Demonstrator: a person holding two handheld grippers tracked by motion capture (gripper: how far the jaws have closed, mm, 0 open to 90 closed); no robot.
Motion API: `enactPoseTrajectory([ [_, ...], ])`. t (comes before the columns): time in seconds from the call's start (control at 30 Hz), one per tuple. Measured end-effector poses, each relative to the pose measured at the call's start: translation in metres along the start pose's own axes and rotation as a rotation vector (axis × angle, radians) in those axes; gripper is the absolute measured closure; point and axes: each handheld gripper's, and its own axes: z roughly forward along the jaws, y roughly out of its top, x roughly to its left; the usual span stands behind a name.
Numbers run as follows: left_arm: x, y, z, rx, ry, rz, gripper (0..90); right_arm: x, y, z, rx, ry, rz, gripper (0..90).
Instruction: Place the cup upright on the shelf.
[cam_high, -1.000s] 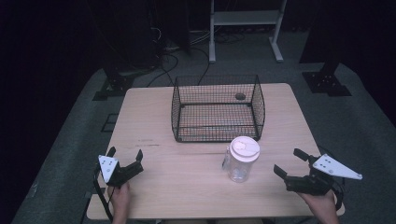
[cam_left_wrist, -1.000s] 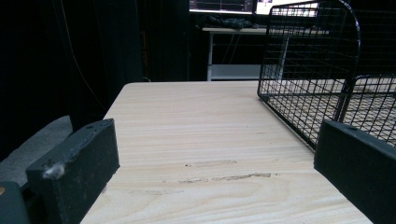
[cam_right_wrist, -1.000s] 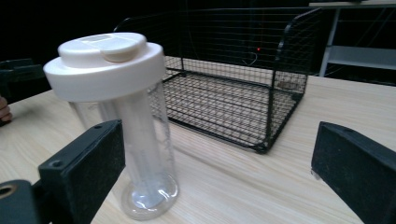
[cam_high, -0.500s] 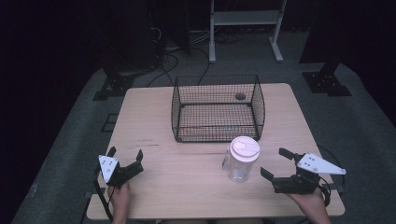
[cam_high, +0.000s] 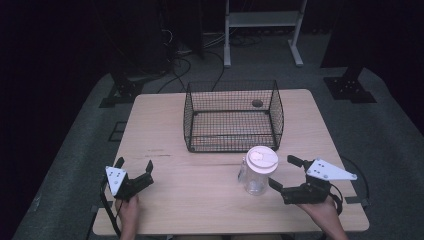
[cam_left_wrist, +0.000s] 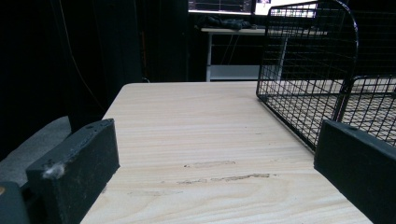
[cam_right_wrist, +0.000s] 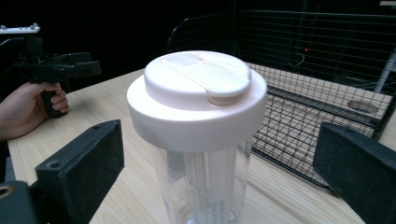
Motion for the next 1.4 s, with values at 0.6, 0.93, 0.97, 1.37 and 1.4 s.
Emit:
enactPoseTrajectory([
  [0.6,0.000,0.000,0.000,-0.002,-0.001,0.004,0.0,0.004,0.008,0.020,0.001,0.026,-0.011,1.2],
  [0.93,0.000,0.000,0.000,-0.003,-0.002,0.004,0.0,0.003,0.009,0.033,0.014,0.032,-0.018,1.2],
  [0.97,0.000,0.000,0.000,-0.003,-0.002,0.004,0.0,0.003,0.009,0.033,0.014,0.032,-0.018,1.2],
  [1.37,0.000,0.000,0.000,-0.003,-0.003,0.006,0.0,0.005,0.010,0.049,0.022,0.041,-0.022,1.2],
  [1.4,0.000,0.000,0.000,-0.003,-0.003,0.005,0.0,0.005,0.009,0.050,0.021,0.042,-0.024,1.3],
])
